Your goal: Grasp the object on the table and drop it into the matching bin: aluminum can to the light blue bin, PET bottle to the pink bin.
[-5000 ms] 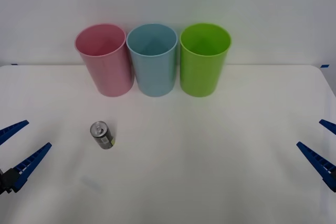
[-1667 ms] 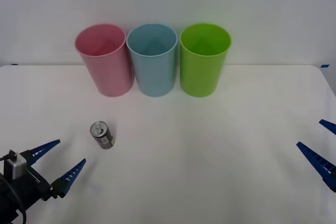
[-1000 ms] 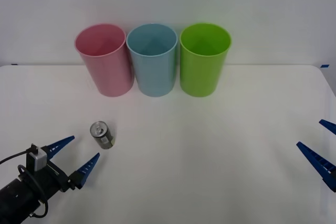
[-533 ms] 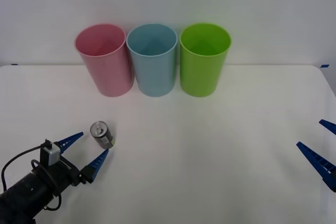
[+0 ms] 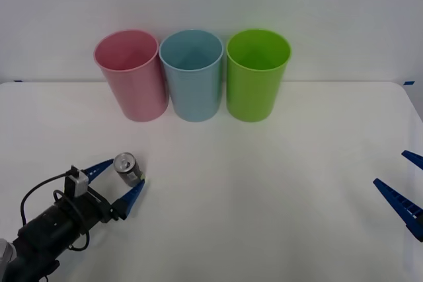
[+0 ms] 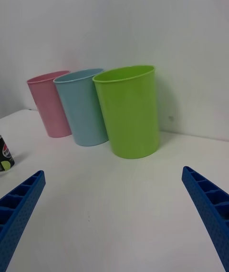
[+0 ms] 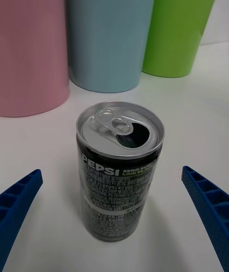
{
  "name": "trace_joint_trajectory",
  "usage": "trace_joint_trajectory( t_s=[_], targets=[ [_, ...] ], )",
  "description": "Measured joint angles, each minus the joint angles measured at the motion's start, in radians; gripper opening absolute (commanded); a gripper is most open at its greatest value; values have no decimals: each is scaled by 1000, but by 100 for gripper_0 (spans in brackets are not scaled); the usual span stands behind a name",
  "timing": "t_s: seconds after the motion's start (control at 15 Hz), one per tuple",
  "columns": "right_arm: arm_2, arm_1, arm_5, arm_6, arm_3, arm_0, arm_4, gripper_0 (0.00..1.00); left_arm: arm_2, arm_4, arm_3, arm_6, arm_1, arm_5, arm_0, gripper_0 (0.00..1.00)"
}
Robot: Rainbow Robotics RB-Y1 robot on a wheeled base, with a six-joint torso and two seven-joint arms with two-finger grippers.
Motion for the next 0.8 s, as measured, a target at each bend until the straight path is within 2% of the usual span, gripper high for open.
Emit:
trace_joint_trajectory(
  t_s=[0.4,0.8],
  targets=[
    [0,0,0,0,0,0,0,100,-7,0,90,-35,0,12,-70,100],
    [0,0,0,0,0,0,0,100,-22,-12,97,-40,-16,37,-82,100]
  ],
)
